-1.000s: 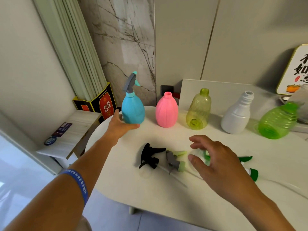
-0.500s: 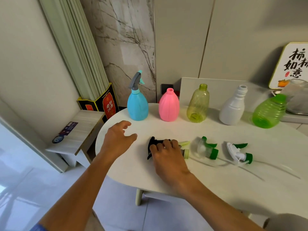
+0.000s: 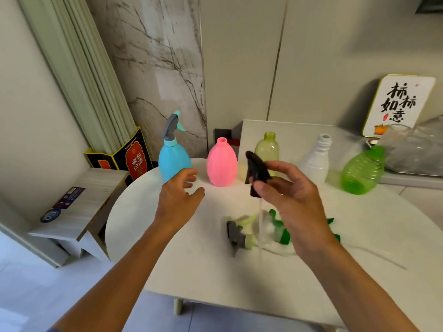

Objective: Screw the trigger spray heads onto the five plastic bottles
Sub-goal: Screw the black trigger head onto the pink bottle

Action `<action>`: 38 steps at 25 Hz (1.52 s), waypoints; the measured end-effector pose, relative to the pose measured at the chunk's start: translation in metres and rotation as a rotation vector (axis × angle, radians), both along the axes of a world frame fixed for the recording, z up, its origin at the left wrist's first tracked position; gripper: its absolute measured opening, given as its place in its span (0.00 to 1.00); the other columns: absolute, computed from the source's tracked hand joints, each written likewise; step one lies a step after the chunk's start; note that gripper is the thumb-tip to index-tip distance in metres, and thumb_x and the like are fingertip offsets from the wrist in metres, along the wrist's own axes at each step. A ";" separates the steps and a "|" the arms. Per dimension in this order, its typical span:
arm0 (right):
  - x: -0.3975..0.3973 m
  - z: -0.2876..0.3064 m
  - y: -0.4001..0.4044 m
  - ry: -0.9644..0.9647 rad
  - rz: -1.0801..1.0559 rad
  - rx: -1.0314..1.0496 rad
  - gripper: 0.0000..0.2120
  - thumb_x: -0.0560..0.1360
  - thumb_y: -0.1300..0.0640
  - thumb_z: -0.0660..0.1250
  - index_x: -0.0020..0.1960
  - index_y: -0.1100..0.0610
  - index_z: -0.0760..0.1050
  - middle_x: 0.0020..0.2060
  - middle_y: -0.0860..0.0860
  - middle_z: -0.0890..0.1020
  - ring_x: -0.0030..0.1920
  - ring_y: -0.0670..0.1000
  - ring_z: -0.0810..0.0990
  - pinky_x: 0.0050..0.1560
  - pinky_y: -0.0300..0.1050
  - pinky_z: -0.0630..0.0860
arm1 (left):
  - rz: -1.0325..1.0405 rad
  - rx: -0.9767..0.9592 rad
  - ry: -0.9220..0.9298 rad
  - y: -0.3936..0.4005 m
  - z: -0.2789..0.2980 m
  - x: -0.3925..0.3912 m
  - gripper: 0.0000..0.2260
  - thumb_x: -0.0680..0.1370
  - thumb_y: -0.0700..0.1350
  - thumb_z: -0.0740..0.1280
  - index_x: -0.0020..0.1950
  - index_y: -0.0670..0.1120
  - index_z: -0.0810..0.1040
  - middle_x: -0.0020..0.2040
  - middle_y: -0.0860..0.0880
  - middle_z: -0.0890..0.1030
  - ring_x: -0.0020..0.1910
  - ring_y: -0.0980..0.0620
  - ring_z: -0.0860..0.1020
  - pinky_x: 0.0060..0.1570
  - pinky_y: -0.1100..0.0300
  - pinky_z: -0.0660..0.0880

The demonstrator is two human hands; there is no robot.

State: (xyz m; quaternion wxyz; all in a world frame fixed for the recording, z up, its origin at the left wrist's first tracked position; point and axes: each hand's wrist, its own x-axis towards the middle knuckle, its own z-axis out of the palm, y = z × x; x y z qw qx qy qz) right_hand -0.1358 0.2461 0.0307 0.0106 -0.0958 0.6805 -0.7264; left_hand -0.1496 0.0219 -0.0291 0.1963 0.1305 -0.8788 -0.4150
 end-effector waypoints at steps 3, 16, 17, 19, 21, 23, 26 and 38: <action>-0.012 0.011 0.037 -0.090 -0.157 -0.206 0.17 0.74 0.65 0.72 0.60 0.51 0.78 0.47 0.54 0.88 0.49 0.51 0.87 0.48 0.43 0.76 | -0.010 -0.011 0.049 0.016 -0.002 -0.031 0.27 0.72 0.42 0.76 0.69 0.48 0.70 0.65 0.48 0.76 0.62 0.49 0.74 0.58 0.54 0.75; -0.019 0.006 0.079 -0.028 -0.240 -0.124 0.16 0.73 0.65 0.72 0.56 0.48 0.79 0.44 0.47 0.88 0.45 0.45 0.85 0.51 0.48 0.73 | 0.107 0.299 -0.066 0.039 -0.043 -0.126 0.48 0.60 0.50 0.83 0.73 0.53 0.61 0.68 0.48 0.71 0.65 0.43 0.71 0.55 0.47 0.75; -0.019 0.005 0.079 -0.023 -0.241 -0.134 0.15 0.73 0.65 0.72 0.55 0.49 0.79 0.44 0.47 0.88 0.46 0.46 0.85 0.49 0.47 0.73 | 0.100 0.268 -0.056 0.038 -0.040 -0.122 0.47 0.60 0.51 0.83 0.73 0.52 0.62 0.68 0.49 0.71 0.63 0.45 0.71 0.54 0.48 0.76; -0.021 0.005 0.078 -0.001 -0.254 -0.174 0.15 0.73 0.65 0.72 0.55 0.49 0.80 0.44 0.48 0.88 0.48 0.49 0.84 0.48 0.49 0.74 | 0.059 0.201 -0.038 0.034 -0.032 -0.105 0.46 0.60 0.51 0.83 0.72 0.53 0.63 0.66 0.50 0.71 0.61 0.48 0.71 0.50 0.51 0.77; -0.022 0.010 0.075 0.053 -0.270 -0.227 0.16 0.73 0.66 0.71 0.56 0.50 0.79 0.46 0.48 0.88 0.49 0.49 0.85 0.48 0.48 0.76 | 0.019 0.142 -0.040 0.029 -0.020 -0.077 0.46 0.60 0.50 0.83 0.72 0.53 0.63 0.66 0.50 0.71 0.62 0.47 0.71 0.51 0.50 0.78; -0.020 0.015 0.070 0.105 -0.277 -0.284 0.17 0.74 0.67 0.70 0.58 0.50 0.78 0.47 0.49 0.88 0.51 0.48 0.85 0.47 0.46 0.77 | -0.015 0.011 -0.037 0.022 -0.009 -0.045 0.46 0.60 0.50 0.83 0.73 0.54 0.63 0.67 0.51 0.70 0.63 0.47 0.70 0.52 0.51 0.78; -0.016 0.020 0.059 0.141 -0.281 -0.397 0.17 0.74 0.66 0.70 0.61 0.53 0.77 0.48 0.49 0.88 0.54 0.52 0.85 0.45 0.43 0.80 | -0.066 -0.203 0.023 0.019 0.002 0.008 0.47 0.61 0.54 0.82 0.73 0.56 0.59 0.68 0.51 0.67 0.63 0.50 0.68 0.51 0.54 0.76; 0.000 0.005 0.018 0.147 -0.141 -0.363 0.18 0.71 0.63 0.72 0.59 0.54 0.78 0.49 0.54 0.88 0.53 0.55 0.85 0.41 0.42 0.80 | -0.030 -0.542 0.218 0.024 0.011 0.081 0.49 0.58 0.54 0.82 0.73 0.53 0.59 0.65 0.44 0.75 0.59 0.40 0.75 0.46 0.44 0.79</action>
